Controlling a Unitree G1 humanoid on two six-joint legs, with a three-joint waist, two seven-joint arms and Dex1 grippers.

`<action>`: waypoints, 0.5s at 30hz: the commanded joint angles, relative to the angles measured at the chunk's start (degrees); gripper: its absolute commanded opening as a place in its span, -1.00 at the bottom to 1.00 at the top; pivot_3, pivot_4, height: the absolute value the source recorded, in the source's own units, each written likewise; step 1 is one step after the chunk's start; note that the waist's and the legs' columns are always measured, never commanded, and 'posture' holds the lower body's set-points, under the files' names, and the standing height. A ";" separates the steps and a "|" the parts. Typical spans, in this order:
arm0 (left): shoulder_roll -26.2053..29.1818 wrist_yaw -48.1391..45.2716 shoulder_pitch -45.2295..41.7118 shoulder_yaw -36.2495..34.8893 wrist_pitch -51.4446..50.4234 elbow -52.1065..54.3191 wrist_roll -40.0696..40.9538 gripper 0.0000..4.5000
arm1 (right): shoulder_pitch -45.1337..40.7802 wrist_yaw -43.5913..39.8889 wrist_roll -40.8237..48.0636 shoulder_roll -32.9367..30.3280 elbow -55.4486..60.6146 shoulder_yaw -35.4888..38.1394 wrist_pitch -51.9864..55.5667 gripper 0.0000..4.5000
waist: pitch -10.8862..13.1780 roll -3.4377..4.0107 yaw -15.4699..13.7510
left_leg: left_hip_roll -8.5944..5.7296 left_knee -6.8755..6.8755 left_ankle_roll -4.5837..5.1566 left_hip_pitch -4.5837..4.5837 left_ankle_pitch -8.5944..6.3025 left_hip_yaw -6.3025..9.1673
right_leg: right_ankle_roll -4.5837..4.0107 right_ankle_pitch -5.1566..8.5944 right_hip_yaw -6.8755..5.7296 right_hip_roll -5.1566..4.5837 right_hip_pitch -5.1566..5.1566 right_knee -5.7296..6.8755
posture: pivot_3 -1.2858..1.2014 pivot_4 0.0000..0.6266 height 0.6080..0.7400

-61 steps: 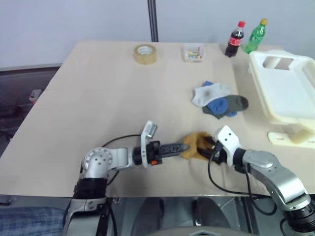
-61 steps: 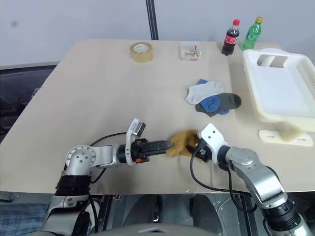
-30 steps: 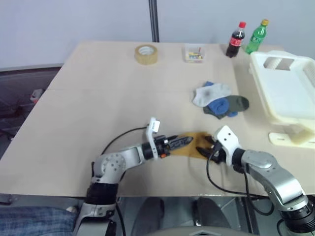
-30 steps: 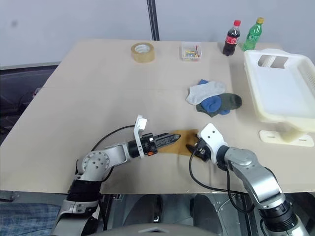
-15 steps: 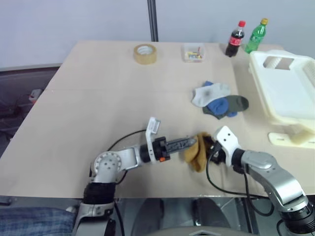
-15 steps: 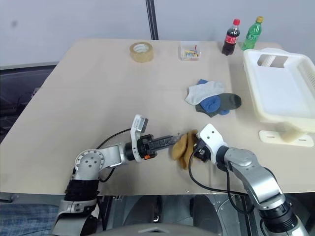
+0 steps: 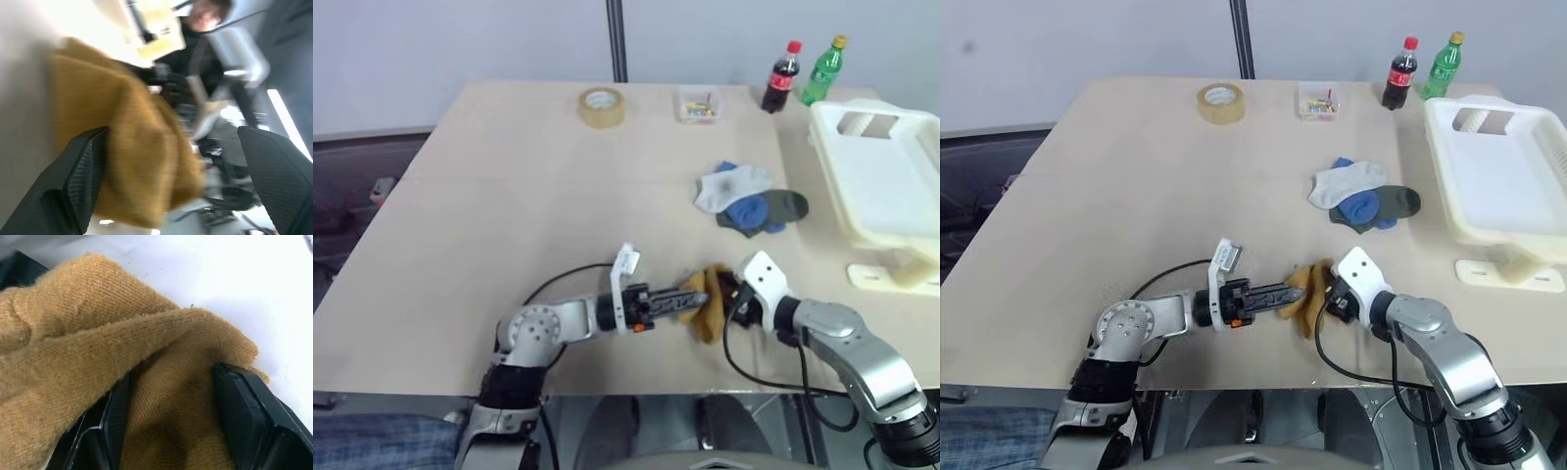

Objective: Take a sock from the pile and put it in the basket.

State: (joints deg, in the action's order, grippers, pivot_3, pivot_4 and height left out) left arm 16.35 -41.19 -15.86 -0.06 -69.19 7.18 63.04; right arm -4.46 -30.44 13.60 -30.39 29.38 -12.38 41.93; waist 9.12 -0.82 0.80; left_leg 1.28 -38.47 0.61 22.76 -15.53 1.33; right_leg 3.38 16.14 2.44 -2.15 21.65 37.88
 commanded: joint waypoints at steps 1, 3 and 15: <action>0.02 -2.40 0.06 -0.51 -0.88 2.55 3.15 0.98 | 0.98 0.70 -0.46 0.29 -1.62 -0.81 2.35 0.25 | 0.00 0.00 0.00 | 0.00 0.00 0.00 0.00 0.00 0.00 | 0.00 0.00 0.00 0.00 0.00 0.00 | 0.03 -0.52 1.00; 0.01 -2.84 0.18 0.17 -1.05 2.88 3.35 0.98 | 0.65 0.88 -0.07 0.73 -1.29 -0.74 3.08 0.25 | 0.00 0.00 0.04 | 0.00 0.01 0.00 0.00 0.00 0.00 | 0.00 0.00 0.00 0.00 0.00 0.00 | 0.03 -0.52 1.00; -3.84 -3.27 -0.73 3.38 4.83 1.03 -1.72 0.98 | -0.56 0.67 3.42 1.67 1.17 0.34 10.31 0.25 | 0.00 0.00 -0.03 | -0.01 0.02 0.00 0.00 0.00 0.00 | 0.00 0.00 0.01 0.00 0.00 -0.01 | 0.03 -0.52 1.00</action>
State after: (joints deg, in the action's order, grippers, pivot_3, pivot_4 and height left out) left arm 13.13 -43.47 -15.73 2.51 -66.00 7.67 61.78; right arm -6.07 -29.50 16.45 -28.30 31.51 -10.76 49.70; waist 9.12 -0.82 0.77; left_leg 1.27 -38.44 0.61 22.77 -15.53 1.33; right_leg 3.37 16.14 2.44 -2.15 21.65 37.85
